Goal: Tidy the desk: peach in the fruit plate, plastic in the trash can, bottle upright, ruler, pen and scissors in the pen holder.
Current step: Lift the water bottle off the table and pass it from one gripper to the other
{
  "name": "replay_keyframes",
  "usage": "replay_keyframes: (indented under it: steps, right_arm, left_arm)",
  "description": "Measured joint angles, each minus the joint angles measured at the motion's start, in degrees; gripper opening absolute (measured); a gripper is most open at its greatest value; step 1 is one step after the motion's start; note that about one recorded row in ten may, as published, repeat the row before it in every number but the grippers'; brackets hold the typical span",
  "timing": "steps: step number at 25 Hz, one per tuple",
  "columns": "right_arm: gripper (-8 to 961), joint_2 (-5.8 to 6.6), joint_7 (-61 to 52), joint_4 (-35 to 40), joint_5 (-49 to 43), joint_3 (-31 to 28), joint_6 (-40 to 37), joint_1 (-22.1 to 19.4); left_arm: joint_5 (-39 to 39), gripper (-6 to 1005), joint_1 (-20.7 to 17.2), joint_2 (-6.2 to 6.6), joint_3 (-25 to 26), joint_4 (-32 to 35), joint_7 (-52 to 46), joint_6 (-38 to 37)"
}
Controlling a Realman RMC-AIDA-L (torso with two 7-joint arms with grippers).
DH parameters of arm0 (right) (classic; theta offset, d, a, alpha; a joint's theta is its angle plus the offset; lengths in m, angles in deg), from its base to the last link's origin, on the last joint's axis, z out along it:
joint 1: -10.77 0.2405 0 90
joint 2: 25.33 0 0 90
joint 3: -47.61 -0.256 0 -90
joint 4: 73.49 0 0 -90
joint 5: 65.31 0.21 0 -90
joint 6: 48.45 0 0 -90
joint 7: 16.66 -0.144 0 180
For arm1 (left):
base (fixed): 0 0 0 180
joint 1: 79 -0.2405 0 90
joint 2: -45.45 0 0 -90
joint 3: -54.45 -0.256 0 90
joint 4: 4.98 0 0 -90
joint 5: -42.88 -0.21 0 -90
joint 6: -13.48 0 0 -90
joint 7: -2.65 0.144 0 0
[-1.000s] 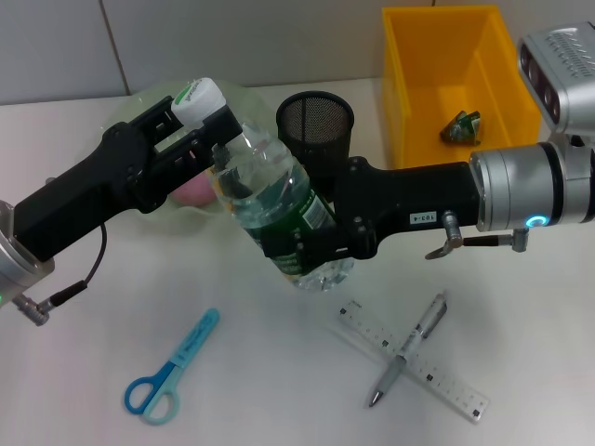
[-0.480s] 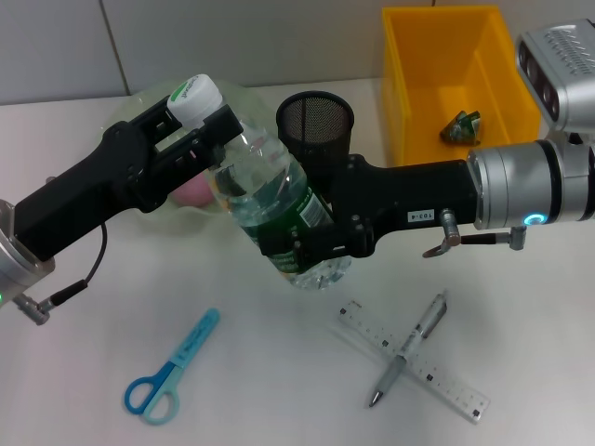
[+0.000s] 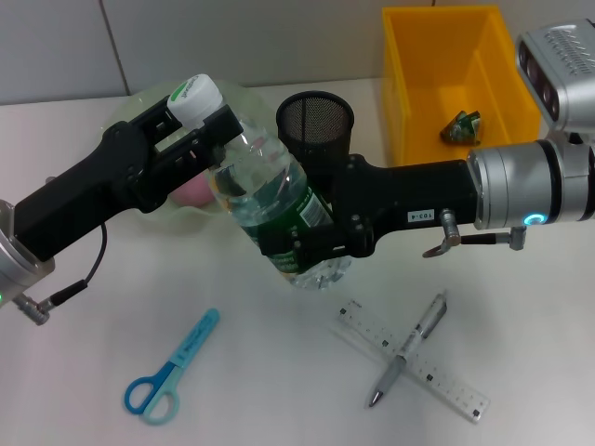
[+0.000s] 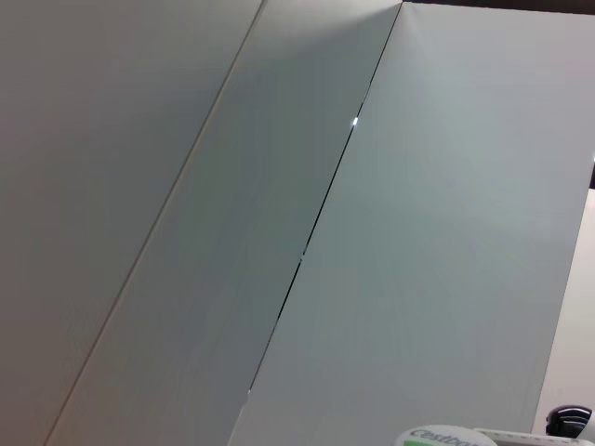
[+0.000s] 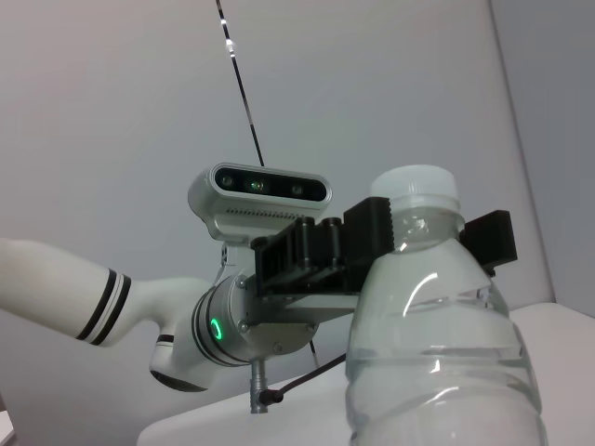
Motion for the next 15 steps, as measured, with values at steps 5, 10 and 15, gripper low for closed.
replay_keyframes:
  steps: [5, 10, 15]
  right_arm:
    - [769, 0.00, 0.0, -0.1, 0.0, 0.0, 0.0, 0.0]
    - [769, 0.00, 0.0, -0.1, 0.0, 0.0, 0.0, 0.0]
    - [769, 0.00, 0.0, -0.2, 0.0, 0.0, 0.0, 0.0]
  left_arm:
    - [0.0, 565, 0.1, 0.00, 0.0, 0.0, 0.0, -0.1]
    - [0.0, 554, 0.1, 0.00, 0.0, 0.0, 0.1, -0.1]
    - [0.0, 542, 0.1, 0.00, 0.0, 0.0, 0.1, -0.1]
